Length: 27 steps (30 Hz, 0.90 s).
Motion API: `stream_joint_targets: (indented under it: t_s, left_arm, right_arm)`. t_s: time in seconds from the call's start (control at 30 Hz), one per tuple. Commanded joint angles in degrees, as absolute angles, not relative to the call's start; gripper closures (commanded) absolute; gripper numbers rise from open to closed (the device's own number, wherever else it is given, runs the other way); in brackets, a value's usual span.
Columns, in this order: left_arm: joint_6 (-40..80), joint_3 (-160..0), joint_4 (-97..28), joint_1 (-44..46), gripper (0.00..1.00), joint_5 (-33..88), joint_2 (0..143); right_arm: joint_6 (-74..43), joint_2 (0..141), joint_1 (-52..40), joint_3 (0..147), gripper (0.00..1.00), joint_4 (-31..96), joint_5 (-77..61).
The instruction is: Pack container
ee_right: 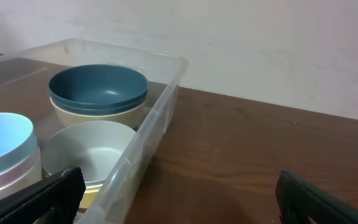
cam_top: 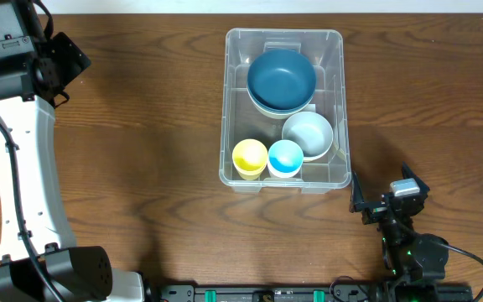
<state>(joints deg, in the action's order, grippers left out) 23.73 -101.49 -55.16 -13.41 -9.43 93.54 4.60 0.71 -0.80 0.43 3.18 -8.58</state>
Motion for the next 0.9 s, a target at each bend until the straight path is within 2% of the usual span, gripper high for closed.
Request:
stream_joint_targets:
  t_s: [0.0,0.47,0.67,0.87]
  left_arm:
    - [22.9,-101.8,-55.3,-13.6,0.02,-10.1,93.2]
    - [22.9,-101.6,-55.3,-13.0,0.02,-10.1,90.5]
    - [22.9,-101.6,-56.2,-12.5,0.02,-10.1,75.2]
    - [22.7,-100.0,-57.9,-7.2,0.02,-10.1,55.9]
  right_arm:
    - [4.4,0.3,-0.4,0.3,0.01,3.4,-9.0]
    - [4.4,0.3,-0.4,0.3,0.01,3.4,-9.0]
    - [4.4,0.3,-0.4,0.3,0.01,3.4,-9.0]
    - [4.4,0.3,-0.4,0.3,0.01,3.4,-9.0]
